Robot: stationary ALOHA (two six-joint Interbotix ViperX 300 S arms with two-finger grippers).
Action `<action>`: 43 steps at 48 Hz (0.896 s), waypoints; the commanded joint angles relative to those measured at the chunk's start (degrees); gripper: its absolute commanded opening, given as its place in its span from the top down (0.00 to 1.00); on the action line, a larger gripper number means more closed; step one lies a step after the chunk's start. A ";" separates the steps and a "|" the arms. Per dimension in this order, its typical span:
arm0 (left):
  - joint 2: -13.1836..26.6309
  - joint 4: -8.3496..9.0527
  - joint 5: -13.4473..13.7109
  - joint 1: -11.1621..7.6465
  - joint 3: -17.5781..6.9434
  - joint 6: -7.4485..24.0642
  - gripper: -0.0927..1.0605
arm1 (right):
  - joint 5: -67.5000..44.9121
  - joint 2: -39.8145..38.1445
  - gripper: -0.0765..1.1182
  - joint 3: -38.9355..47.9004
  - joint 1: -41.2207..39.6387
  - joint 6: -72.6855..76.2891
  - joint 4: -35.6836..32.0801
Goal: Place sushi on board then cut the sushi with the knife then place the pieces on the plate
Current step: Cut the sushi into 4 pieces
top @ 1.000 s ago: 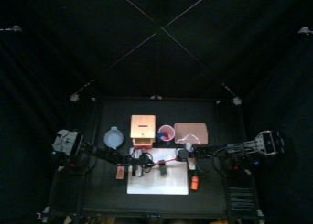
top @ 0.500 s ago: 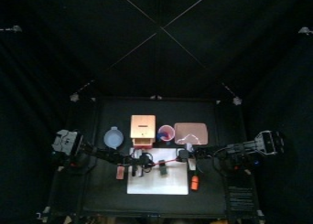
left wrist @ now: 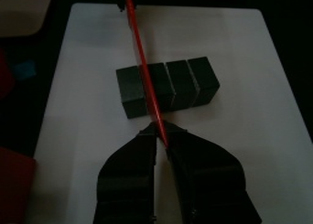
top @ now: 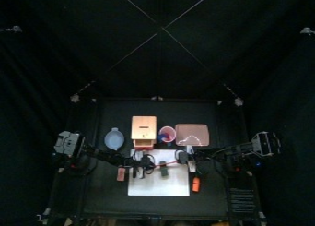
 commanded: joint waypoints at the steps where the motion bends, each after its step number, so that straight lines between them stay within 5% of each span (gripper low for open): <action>1: 0.44 -1.67 1.58 -1.41 0.09 0.18 0.46 | 0.00 1.93 0.63 -0.44 -0.35 0.26 -0.09; 8: 0.00 -2.90 1.85 -0.97 0.26 0.35 0.46 | -0.09 3.52 0.63 -1.93 -0.44 0.09 -1.05; 43: -9.84 -2.72 1.41 0.88 2.99 0.35 0.44 | 4.31 -6.94 0.63 -4.83 0.97 0.26 -6.94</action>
